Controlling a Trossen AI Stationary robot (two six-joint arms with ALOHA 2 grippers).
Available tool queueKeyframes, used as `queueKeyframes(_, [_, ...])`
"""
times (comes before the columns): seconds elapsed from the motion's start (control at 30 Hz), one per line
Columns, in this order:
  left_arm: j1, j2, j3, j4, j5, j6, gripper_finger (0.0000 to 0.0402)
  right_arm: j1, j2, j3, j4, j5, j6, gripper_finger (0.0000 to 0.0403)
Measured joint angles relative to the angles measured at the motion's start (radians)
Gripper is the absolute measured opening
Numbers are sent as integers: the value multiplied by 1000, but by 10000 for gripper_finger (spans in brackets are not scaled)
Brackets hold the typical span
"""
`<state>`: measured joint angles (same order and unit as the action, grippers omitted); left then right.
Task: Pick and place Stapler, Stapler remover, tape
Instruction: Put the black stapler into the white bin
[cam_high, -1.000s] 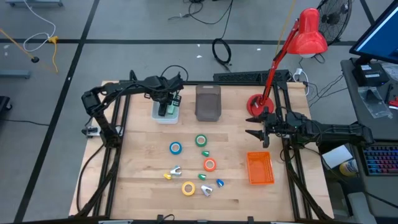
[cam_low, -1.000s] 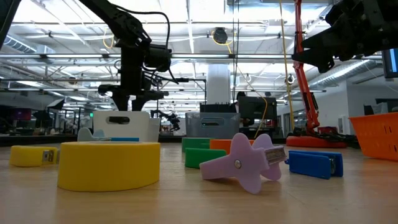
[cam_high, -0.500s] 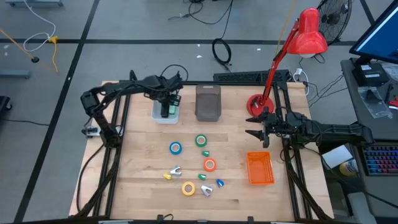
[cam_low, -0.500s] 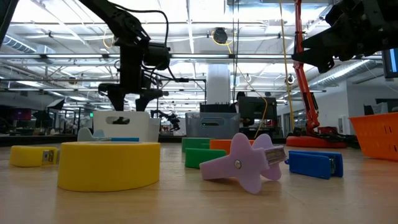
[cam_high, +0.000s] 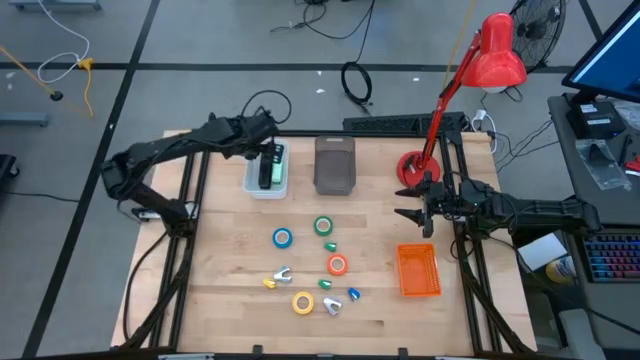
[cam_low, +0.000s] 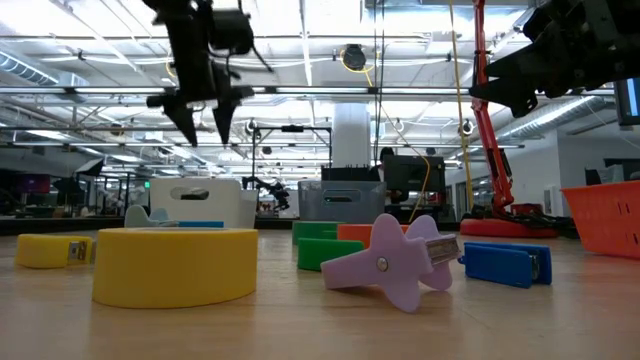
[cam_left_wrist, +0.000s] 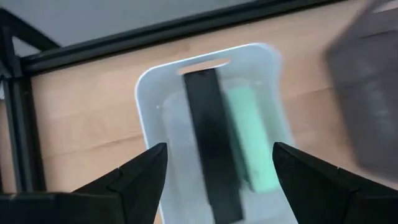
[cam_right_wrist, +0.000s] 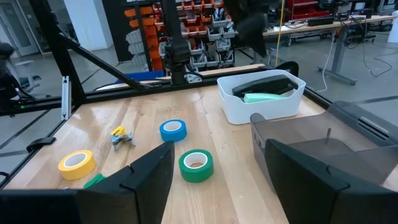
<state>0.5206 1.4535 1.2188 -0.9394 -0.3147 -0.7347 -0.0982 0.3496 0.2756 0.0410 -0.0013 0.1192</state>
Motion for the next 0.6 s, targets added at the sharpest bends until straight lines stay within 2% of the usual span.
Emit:
queueKeyframes(0.23, [-156,-108,0,0,1,-35,296,0,0,0,0,0,0,242])
queueKeyframes(0.6, [-494,-94,0,16,4,19,296,0,0,0,0,0,0,242])
